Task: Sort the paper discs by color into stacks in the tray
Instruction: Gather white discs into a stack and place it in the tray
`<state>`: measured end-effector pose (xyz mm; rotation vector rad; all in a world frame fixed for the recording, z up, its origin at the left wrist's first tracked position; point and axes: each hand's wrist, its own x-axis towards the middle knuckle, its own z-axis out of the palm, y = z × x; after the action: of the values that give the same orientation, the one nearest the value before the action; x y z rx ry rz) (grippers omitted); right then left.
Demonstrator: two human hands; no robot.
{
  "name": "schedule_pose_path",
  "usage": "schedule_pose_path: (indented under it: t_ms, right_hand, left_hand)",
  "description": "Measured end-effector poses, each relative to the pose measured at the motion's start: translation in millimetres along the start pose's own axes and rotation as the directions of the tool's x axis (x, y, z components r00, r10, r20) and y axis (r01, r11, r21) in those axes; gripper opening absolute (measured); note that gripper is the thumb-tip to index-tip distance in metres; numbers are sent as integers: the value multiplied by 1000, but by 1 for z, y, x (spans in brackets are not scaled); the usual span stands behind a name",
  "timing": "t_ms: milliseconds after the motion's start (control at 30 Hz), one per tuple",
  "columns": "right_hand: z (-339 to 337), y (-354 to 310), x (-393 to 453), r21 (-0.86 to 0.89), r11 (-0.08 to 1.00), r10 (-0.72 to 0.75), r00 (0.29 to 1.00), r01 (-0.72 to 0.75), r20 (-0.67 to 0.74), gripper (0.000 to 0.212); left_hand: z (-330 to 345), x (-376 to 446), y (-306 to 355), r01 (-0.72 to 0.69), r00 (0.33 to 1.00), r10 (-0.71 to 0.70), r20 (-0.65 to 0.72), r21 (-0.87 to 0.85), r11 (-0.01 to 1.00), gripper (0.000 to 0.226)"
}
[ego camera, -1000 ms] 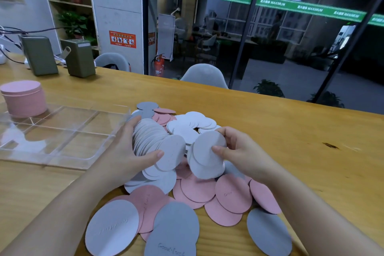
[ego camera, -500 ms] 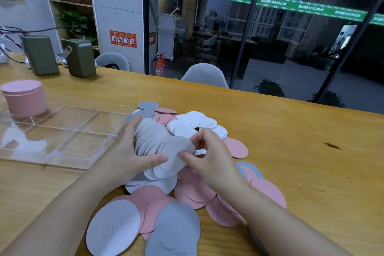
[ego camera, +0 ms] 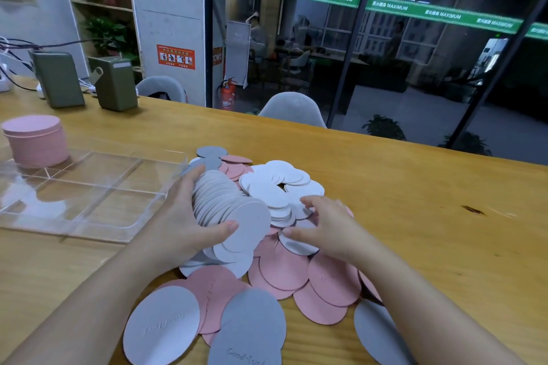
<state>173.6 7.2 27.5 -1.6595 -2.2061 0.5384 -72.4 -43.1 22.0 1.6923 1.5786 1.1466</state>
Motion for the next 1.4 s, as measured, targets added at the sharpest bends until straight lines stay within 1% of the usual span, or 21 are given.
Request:
schedule_pose_path:
  t_ms: [33, 67, 133, 167, 233, 333, 433, 533, 633, 733, 800, 900, 967, 1033, 1100, 1167, 1233, 1300, 1333, 1400]
  right_hand:
    - [1, 1, -1, -24, 1000, -10, 1000, 10, 30, 41]
    - [2, 2, -1, -23, 1000, -5, 998, 6, 65, 48]
    - [5, 4, 0, -10, 1000, 18, 995, -17, 96, 83]
    - [6, 4, 0, -19, 1000, 16, 996, -15, 82, 90]
    - [7, 2, 1, -20, 1000, -14, 999, 14, 36, 84]
    - [4, -8, 4, 35, 999, -36, 999, 36, -18, 70]
    - [5, -16, 12, 46, 986, -156, 985, 159, -68, 68]
    - [6, -22, 18, 95, 979, -184, 983, 183, 8, 71]
    - [6, -23, 21, 118, 976, -191, 979, 183, 64, 65]
    - [4, -22, 22, 116, 979, -173, 983, 165, 56, 61]
    - [4, -20, 22, 120, 980, -166, 985, 160, 41, 56]
    - [2, -18, 21, 146, 978, -154, 988, 151, 13, 43]
    - [3, -17, 20, 159, 975, -153, 988, 156, -34, 34]
    - [4, -18, 19, 126, 976, -169, 982, 179, -82, 28]
    - [6, -19, 19, 13, 977, -212, 970, 215, -116, 25]
    - [8, -19, 20, -120, 966, -246, 960, 231, -135, 22]
    - [11, -16, 20, -188, 950, -279, 946, 247, -166, 21]
    - [13, -12, 20, -164, 953, -286, 932, 253, -223, 21]
    - [14, -10, 18, -115, 958, -283, 922, 261, -264, 21]
    - [14, -9, 13, 7, 946, -296, 876, 323, -380, 21]
  left_hand:
    - [0, 0, 0, 2, 1000, -2, -2, 3, 1000, 123]
    - [0, 0, 0, 4, 1000, -4, -4, 5, 1000, 122]
    - [0, -1, 0, 10, 1000, -10, -7, 10, 1000, 122]
    - [0, -1, 1, 10, 1000, -10, -8, 12, 1000, 122]
    - [0, -1, 1, 10, 1000, -10, -6, 14, 1000, 123]
    - [0, -1, 1, 12, 1000, -12, -7, 14, 1000, 121]
    - [-2, -2, 2, 10, 1000, -10, -5, 9, 1000, 118]
    - [-3, -3, 2, 5, 1000, -5, -9, -12, 1000, 113]
    - [-5, -2, 2, 19, 999, -21, -50, -46, 999, 113]
    - [-6, 0, 2, 33, 993, -39, -110, -49, 998, 116]
    - [-6, 1, 2, 37, 989, -44, -140, -49, 998, 110]
    - [-4, 1, 2, 47, 984, -57, -167, -62, 997, 108]
    - [-4, 1, 2, 52, 984, -63, -167, -67, 996, 108]
    - [-5, 1, 2, 62, 985, -74, -155, -79, 995, 111]
    - [-5, 0, 3, 70, 986, -82, -142, -85, 994, 113]
    - [-4, 0, 4, 71, 987, -82, -135, -83, 994, 110]
    - [-4, -1, 5, 75, 989, -84, -123, -76, 994, 113]
    - [-4, -1, 5, 79, 990, -87, -112, -75, 994, 118]
    - [-4, -2, 6, 78, 990, -87, -112, -76, 994, 118]
    - [-4, -2, 5, 77, 989, -85, -117, -72, 994, 116]
